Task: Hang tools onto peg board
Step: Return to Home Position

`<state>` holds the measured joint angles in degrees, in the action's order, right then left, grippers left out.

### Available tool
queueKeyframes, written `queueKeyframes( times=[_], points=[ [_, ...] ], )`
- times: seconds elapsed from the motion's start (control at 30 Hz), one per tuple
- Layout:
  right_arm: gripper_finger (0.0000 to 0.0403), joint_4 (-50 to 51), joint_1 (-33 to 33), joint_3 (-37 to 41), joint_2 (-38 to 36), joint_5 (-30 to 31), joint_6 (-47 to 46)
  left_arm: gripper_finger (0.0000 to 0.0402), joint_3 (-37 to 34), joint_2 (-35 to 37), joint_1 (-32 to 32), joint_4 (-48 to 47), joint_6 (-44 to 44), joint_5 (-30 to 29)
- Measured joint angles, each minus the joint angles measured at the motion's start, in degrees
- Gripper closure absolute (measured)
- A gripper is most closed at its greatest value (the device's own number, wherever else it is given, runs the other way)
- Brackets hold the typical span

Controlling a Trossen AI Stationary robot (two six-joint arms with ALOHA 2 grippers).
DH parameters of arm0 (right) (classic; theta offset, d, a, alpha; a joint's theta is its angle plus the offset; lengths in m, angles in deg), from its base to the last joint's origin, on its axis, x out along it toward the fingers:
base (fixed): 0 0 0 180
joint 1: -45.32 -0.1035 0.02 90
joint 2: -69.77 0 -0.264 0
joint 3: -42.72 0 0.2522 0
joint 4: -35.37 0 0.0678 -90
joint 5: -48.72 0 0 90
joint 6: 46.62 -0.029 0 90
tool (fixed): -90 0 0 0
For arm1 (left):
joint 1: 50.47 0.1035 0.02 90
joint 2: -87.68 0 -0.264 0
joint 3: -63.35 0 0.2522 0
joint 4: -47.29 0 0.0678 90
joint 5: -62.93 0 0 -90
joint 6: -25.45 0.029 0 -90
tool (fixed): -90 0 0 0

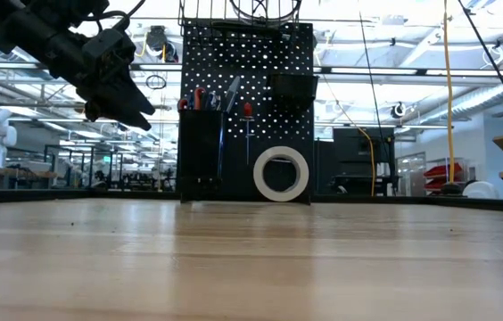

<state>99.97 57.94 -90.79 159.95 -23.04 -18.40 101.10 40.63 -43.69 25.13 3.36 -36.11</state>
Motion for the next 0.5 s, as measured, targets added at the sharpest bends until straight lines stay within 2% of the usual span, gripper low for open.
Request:
queueKeyframes(
  times=[0.17, 0.27, 0.5],
  points=[
    [0.0252, 4.1, 0.0, 0.0, -1.6, -12.7, -8.0, 0.0223, 0.0, 0.6, -0.1, 1.7, 1.6, 0.0],
    [0.0252, 7.1, 0.0, 0.0, -2.1, -18.4, -11.1, 0.0223, 0.0, 2.2, -0.5, 5.0, 3.1, 0.6],
    [0.0252, 14.9, -1.3, 0.0, -2.8, -19.8, -17.1, 0.0223, 0.0, 8.4, -1.2, 8.9, 6.4, 1.5]
  ],
)
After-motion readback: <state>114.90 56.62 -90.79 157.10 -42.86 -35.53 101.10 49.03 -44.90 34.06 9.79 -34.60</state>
